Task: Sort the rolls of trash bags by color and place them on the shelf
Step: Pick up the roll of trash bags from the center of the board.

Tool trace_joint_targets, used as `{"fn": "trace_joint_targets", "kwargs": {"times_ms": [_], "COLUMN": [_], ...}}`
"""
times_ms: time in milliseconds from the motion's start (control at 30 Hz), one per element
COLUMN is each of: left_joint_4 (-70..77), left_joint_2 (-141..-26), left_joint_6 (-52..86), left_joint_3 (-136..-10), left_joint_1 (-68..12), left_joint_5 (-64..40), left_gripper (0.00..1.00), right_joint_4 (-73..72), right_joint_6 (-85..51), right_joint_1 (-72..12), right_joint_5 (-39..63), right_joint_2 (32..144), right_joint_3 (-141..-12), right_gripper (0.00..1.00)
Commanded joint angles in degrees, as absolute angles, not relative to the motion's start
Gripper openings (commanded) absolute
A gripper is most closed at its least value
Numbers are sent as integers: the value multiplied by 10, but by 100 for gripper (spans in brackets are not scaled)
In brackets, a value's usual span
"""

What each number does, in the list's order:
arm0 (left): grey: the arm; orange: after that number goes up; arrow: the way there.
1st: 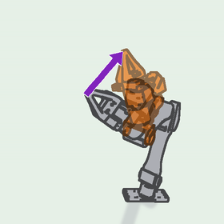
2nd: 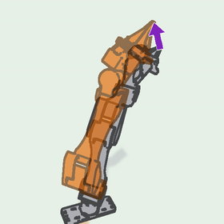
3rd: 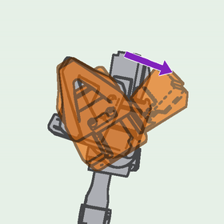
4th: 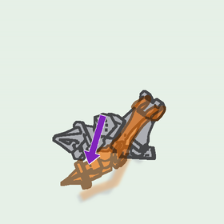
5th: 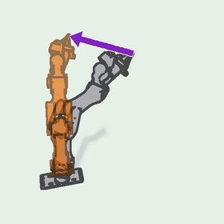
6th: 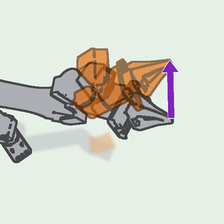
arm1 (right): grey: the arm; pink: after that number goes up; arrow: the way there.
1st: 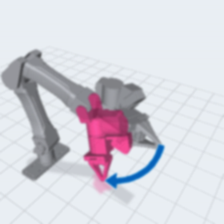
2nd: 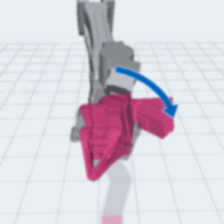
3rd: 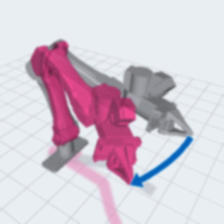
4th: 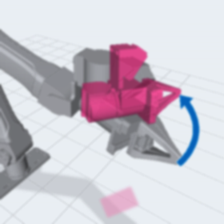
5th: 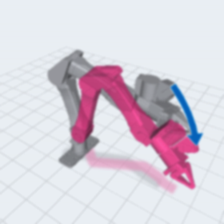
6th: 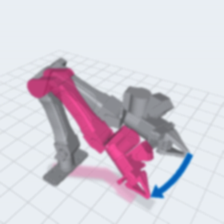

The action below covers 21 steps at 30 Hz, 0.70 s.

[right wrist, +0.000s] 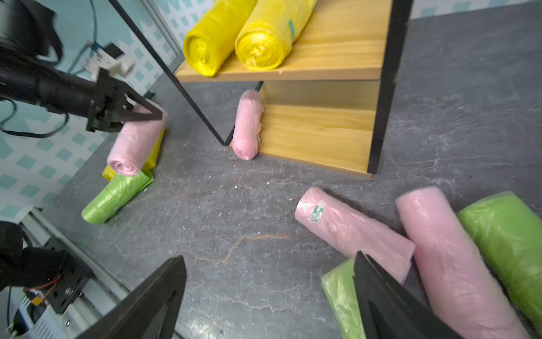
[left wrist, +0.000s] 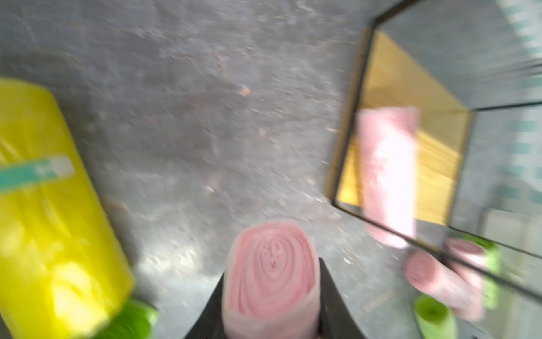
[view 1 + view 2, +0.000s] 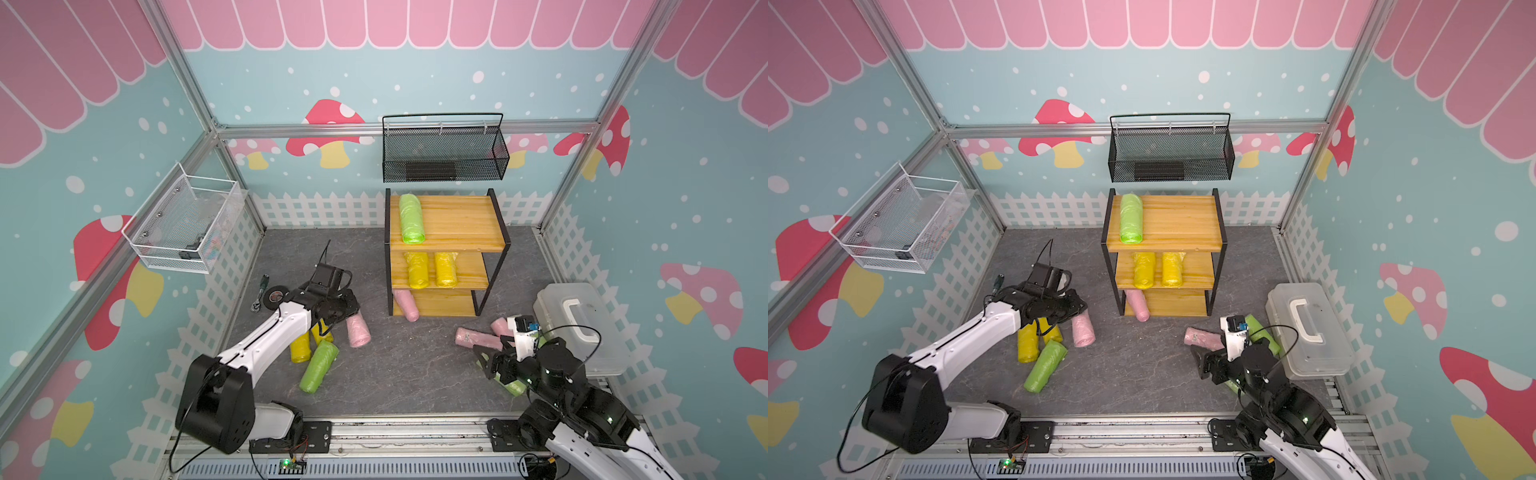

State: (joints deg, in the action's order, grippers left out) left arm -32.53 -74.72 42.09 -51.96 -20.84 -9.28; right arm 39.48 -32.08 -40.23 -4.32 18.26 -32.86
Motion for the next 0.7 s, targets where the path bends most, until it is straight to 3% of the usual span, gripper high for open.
{"fn": "trace_joint_targets", "kwargs": {"times_ms": [0,333,667], "left_joint_4": [-311,-275,-244], "left_joint_2": [-675,-516,-513], "left_joint_6": [506,696,755], "left_joint_3": [-497,-431,-417], "left_joint_1": [-250,-354,-388], "left_joint_5": [-85,-7,8], "left_gripper": [0,0,0], "right_joint_4": [407,250,120], "right_joint_6": [-317,-438,-497], "right_joint_1": [-405,-413,-582], "right_joint_5": [49,233,158], "right_joint_2": [278,410,522], "right_joint_3": [-358,-423,-455], "right_gripper": [92,99,99]}}
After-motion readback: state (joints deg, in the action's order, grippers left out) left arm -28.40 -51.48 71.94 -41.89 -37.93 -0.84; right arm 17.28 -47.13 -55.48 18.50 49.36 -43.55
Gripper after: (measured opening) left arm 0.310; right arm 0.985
